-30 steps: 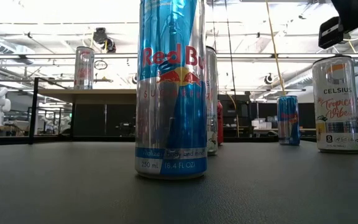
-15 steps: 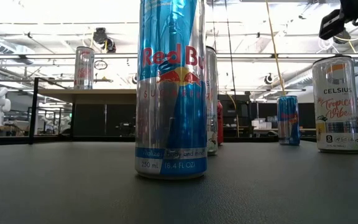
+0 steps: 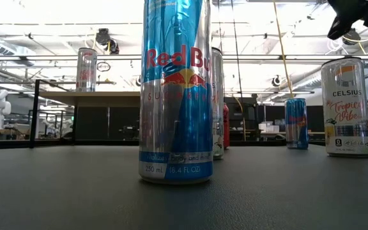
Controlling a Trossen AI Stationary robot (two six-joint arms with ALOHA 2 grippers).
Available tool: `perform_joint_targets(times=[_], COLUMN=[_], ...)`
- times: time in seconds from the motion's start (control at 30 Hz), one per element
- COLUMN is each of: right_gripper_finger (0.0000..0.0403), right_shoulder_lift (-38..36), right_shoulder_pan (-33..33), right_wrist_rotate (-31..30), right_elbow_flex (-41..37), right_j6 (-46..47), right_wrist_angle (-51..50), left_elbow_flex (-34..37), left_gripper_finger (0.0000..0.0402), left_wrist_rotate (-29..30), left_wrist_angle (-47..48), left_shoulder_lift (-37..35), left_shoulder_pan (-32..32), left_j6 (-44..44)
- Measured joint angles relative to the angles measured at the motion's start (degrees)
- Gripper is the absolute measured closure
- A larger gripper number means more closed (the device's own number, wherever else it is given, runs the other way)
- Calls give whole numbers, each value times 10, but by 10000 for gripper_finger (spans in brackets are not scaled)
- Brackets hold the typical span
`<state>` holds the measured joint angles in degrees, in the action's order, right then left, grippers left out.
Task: Place canned beverage on shelf
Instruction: Put the right white yellow soda can on the shelf
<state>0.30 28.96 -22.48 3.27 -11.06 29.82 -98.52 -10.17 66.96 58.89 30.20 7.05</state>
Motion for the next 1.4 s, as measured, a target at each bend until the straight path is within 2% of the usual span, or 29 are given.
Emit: perform_joint_targets(times=[0.3,0.43,0.57,0.73,0.8,0.97,1.13,1.27,1.4], right_gripper_finger=[164,134,118,116,116,119,120,120,120], right_shoulder_lift=[0,0,0,0,0,0,2,8,18], right_shoulder_pan=[0,0,0,0,0,0,0,0,0], right_wrist_rotate=[-5,-62,-139,-146,-150,-148,-76,-14,0], right_elbow_flex=[0,0,0,0,10,85,146,154,155], right_j6=[-23,-33,-7,32,49,173,310,396,429], right_wrist_angle=[-5,-33,-60,-71,-118,-339,-501,-581,-605], left_elbow_flex=[0,0,0,0,0,0,0,0,0], left_gripper_finger=[401,401,401,401,401,401,401,401,401], left_wrist_rotate=[0,0,0,0,0,0,0,0,0], left_wrist_angle=[0,0,0,0,1,20,36,41,41], left_shoulder_lift=[1,4,8,13,13,14,14,14,14], left_shoulder_pan=[0,0,0,0,0,0,0,0,0], left_j6=[1,2,2,1,1,1,1,1,1])
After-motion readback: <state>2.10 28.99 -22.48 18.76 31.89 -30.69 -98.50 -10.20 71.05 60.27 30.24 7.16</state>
